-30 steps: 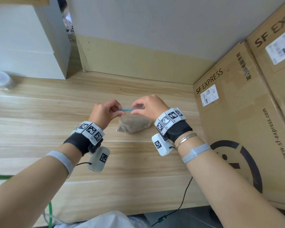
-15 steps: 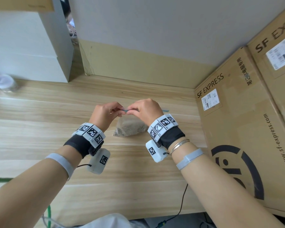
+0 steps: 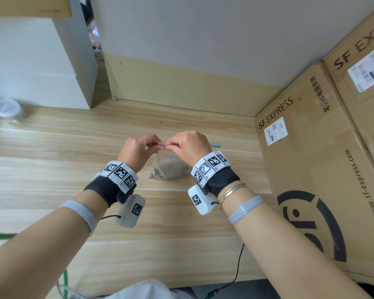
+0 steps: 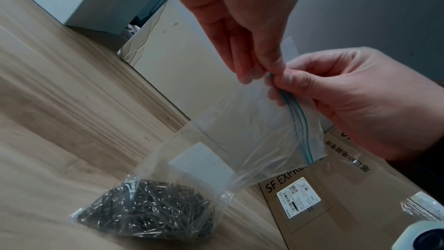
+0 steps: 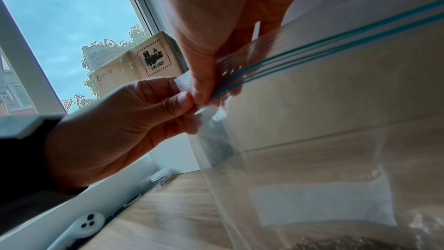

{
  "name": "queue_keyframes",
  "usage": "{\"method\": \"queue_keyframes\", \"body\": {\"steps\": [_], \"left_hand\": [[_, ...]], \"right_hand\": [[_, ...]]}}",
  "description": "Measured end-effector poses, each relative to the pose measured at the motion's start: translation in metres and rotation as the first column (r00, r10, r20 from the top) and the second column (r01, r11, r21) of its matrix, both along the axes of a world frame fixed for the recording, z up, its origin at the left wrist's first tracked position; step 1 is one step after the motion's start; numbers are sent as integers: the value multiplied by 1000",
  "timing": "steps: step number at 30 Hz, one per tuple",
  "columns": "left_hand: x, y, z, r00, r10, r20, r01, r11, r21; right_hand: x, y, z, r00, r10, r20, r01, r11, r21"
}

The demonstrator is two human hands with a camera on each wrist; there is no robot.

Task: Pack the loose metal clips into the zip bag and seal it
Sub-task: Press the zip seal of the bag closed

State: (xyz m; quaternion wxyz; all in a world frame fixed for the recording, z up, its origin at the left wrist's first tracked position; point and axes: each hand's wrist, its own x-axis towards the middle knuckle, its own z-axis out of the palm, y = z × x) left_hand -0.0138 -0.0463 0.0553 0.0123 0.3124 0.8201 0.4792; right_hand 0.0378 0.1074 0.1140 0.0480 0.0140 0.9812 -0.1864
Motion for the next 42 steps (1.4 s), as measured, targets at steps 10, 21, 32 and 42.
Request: {"method": "queue_keyframes", "body": {"steps": [10,21,32,42], "left_hand": [[-2,0,0,997,-33,-63,30,999,-38],[-4,-2,-2,976,-169,-139,157,983,-94],[-15,-9,0,977,-138,-163,124,988,-90],[-22,-17,0,973,-144,-178,120,983,-139]], "right_hand": [[3,-3,2,1000,-9,-3,9,998,65],[5,-5,4,1000,0,-16,2,993,120],[17,30,0,994,-105,-28,108,982,154],[33,66,-3,974,-227,-3,224,961,164]]}}
